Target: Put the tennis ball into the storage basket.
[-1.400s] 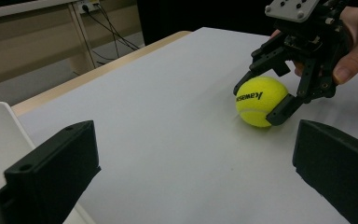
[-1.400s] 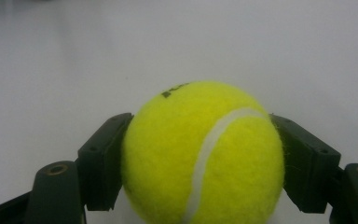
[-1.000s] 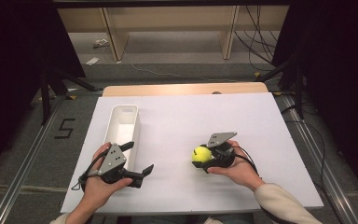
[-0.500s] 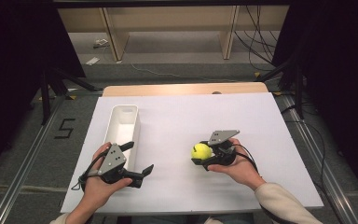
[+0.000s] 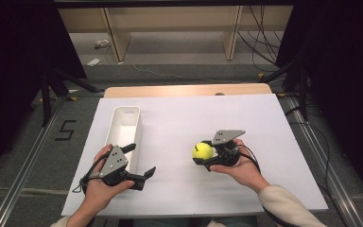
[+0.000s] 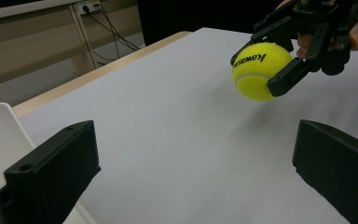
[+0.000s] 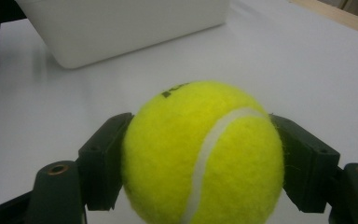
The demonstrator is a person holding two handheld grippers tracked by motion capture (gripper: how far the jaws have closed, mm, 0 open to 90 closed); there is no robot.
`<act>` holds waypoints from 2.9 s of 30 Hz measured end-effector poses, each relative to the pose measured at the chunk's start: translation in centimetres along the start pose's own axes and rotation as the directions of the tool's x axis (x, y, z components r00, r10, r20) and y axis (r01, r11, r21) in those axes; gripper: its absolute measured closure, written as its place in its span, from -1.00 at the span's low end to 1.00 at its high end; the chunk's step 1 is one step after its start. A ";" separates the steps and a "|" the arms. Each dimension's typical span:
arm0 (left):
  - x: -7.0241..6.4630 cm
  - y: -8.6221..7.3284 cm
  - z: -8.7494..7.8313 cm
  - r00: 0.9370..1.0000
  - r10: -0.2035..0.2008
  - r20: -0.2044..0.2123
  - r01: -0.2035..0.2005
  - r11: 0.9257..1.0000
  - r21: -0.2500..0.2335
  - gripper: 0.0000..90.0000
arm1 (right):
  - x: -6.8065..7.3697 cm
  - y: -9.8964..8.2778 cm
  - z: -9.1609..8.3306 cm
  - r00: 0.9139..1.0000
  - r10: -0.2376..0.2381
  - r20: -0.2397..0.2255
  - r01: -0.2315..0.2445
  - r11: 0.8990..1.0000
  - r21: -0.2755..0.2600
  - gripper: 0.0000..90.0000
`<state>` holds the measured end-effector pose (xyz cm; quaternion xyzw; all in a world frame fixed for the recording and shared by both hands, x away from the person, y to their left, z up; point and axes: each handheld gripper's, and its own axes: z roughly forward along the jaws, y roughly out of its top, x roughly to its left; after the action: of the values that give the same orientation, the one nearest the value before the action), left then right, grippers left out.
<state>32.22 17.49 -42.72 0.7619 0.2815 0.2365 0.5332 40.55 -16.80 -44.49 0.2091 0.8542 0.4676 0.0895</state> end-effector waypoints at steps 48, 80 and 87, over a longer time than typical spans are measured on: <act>0.0 0.0 0.0 1.000 -0.001 0.001 0.001 1.000 -0.001 -1.00 | -0.6 2.2 -0.5 1.000 0.020 0.020 -0.018 0.995 -0.099 -0.40; 0.0 0.0 0.0 1.000 -0.001 0.001 0.001 1.000 -0.002 -1.00 | -0.9 3.1 -0.2 0.999 0.027 0.022 -0.024 0.991 -0.133 -0.40; 0.0 0.0 0.0 1.000 -0.001 0.001 0.001 1.000 -0.002 -1.00 | -0.9 3.2 -0.2 0.999 0.028 0.018 -0.025 0.991 -0.134 -0.40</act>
<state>32.24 17.52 -42.72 0.7613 0.2814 0.2360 0.5344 42.18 -15.78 -41.72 0.2185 0.8173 0.5226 0.1056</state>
